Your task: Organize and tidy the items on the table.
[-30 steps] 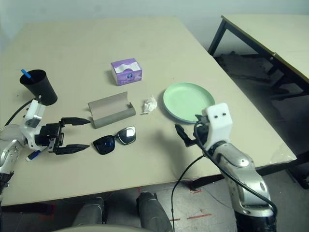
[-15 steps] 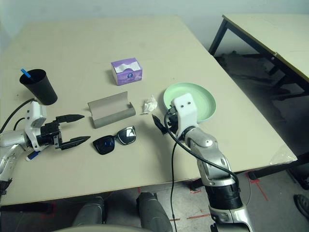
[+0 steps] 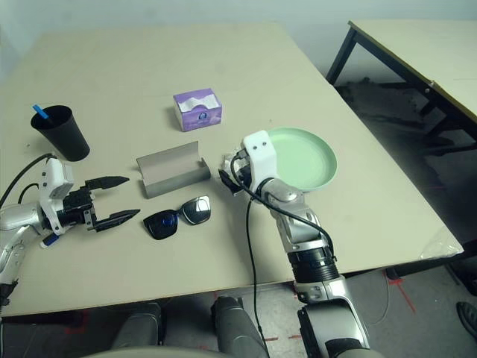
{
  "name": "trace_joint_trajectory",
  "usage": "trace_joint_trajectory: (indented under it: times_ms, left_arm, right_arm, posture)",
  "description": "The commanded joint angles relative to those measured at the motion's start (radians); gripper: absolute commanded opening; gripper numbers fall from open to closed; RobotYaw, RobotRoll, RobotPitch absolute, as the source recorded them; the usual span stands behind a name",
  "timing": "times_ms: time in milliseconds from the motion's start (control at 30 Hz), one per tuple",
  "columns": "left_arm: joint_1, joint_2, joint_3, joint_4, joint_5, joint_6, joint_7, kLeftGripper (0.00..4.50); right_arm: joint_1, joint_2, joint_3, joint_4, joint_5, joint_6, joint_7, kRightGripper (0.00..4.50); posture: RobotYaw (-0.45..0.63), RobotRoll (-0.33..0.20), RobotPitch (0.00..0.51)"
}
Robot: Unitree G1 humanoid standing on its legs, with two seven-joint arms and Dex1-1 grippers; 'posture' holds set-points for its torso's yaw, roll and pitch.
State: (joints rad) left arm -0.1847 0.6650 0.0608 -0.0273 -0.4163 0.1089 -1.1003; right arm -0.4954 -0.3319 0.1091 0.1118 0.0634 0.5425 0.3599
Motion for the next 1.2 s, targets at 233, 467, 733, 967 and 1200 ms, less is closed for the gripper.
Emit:
trace_joint_trajectory:
  times_ms: [233,467,733,967,1200]
  left_arm:
    - [0.007,-0.012,-0.004,-0.035,-0.023,0.022,0.001,4.50]
    - [0.004,-0.019,-0.013,-0.015,-0.013,0.014,-0.006,4.50]
    - [-0.011,-0.021,-0.019,0.030,-0.002,0.000,-0.028,4.50]
    - [-0.037,-0.034,-0.029,0.067,0.002,-0.019,-0.050,4.50]
    - [-0.056,-0.041,-0.035,0.089,0.007,-0.029,-0.060,4.50]
  right_arm:
    - [-0.046,0.012,-0.011,0.054,-0.023,0.061,-0.015,2.72]
    - [-0.049,0.015,-0.047,0.015,-0.004,0.065,-0.019,0.15]
    - [-0.112,-0.035,-0.201,-0.173,0.080,0.205,-0.034,0.03]
    - [-0.023,-0.234,-0.207,-0.193,0.002,0.289,-0.034,0.24]
    - [-0.001,-0.286,-0.190,-0.233,0.012,0.371,-0.004,2.54]
  posture:
    - [-0.02,0.000,0.126]
    - [-0.03,0.000,0.129]
    - [-0.05,0.000,0.123]
    - [-0.06,0.000,0.119]
    - [-0.08,0.000,0.115]
